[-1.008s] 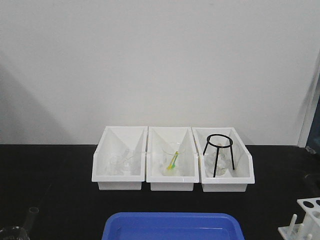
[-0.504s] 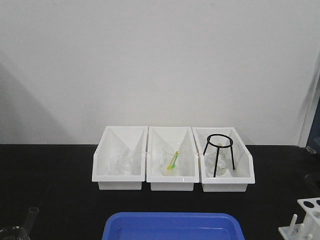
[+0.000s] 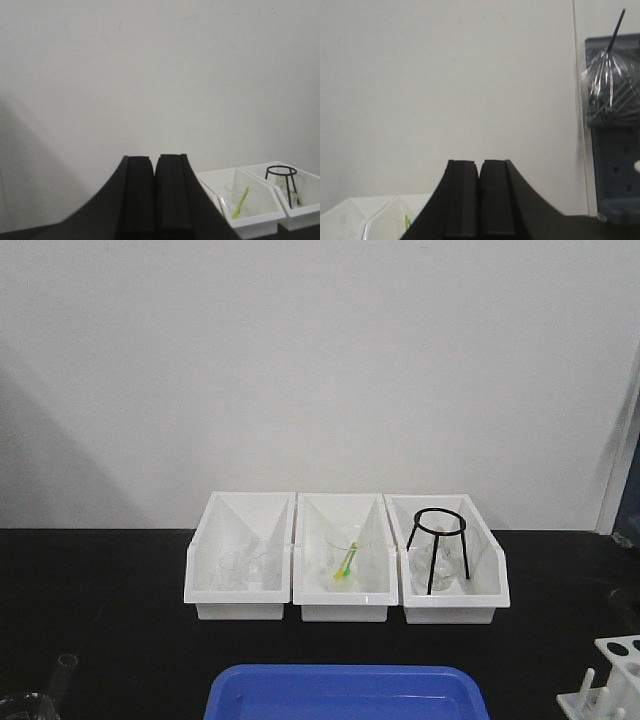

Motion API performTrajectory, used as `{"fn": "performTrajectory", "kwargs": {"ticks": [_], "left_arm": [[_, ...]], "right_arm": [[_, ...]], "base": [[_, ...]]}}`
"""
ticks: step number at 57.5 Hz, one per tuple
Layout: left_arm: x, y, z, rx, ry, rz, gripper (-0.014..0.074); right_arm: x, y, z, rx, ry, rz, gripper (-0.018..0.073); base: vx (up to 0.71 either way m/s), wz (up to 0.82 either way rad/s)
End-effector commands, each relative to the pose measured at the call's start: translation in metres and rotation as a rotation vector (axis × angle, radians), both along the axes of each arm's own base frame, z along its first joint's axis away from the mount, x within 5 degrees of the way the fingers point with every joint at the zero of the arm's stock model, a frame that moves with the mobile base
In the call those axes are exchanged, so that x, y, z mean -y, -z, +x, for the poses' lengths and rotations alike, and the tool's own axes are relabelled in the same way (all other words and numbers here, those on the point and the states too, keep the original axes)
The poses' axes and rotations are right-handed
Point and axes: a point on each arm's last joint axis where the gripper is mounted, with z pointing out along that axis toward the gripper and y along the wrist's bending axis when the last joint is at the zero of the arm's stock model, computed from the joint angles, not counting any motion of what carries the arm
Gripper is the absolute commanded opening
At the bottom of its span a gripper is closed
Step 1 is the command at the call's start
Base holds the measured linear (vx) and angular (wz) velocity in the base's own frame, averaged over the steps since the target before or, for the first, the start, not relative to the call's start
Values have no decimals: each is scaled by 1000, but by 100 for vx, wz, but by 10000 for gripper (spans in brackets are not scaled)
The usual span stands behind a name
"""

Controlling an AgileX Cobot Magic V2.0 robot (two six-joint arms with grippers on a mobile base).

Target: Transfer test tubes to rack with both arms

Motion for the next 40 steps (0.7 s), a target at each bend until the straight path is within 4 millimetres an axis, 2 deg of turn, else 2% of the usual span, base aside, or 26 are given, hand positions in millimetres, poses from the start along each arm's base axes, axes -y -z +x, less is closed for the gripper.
{"fn": "performTrajectory", "kwargs": {"ticks": [1,9,14,23,32,40], "left_arm": [[3,-48,12,46,-6,15,-20],[10,-95,44,32,-6,18,-20],[16,-106,67,2,-5,25,-20],[23,-99,97,-101,-1,39,-20],[26,-87,110,-198,2,73,-16],[27,-81,114,-229,-2,158,16]], "right_arm": [[0,-53,-2,54,20,-51,-7],[1,-104,17,20,49,-105,-7],[1,-120,37,-14,48,-106,-7],[1,-126,63,-73,42,-101,-7],[1,-120,77,-131,37,-87,-7],[1,-119,79,-143,37,-88,-7]], "base": [[0,0],[0,0],[0,0],[0,0],[0,0],[0,0]]}}
